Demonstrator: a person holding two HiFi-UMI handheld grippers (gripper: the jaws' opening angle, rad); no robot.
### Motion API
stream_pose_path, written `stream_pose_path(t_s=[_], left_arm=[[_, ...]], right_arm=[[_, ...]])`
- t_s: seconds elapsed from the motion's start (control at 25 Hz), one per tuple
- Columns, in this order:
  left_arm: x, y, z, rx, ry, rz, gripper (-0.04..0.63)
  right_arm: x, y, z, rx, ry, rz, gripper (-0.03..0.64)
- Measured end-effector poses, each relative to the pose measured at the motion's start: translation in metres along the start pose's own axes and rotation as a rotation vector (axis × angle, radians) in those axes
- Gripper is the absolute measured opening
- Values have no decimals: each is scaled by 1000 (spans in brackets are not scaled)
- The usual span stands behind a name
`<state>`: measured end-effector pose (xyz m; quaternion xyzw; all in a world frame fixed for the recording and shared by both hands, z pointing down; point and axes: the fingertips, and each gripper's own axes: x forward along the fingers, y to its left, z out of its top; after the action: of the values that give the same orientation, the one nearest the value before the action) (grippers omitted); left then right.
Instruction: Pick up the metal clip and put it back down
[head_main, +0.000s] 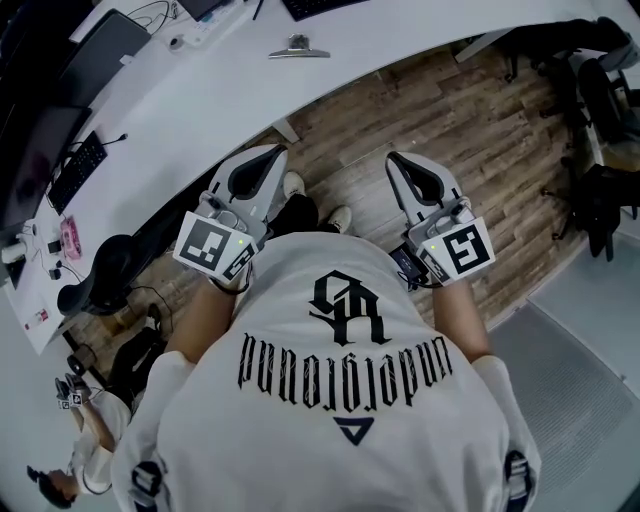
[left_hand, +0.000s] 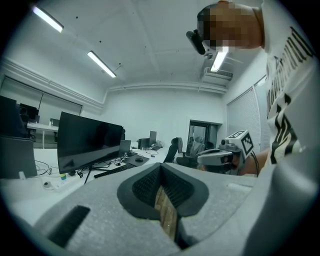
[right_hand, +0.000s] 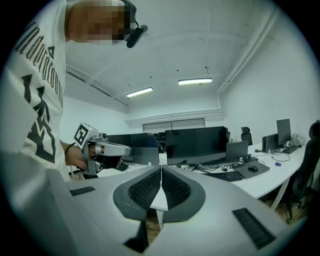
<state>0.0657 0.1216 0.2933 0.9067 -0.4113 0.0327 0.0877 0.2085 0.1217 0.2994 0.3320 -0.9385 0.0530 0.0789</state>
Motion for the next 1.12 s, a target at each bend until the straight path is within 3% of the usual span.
stream_pose_path(t_s=[0.72, 1.12], left_arm=[[11, 146, 37, 20, -33, -54, 12], [33, 193, 37, 18, -27, -32, 12]], right_arm=[[146, -11, 56, -71, -15, -18, 15], [205, -41, 46, -68, 35, 12, 15]])
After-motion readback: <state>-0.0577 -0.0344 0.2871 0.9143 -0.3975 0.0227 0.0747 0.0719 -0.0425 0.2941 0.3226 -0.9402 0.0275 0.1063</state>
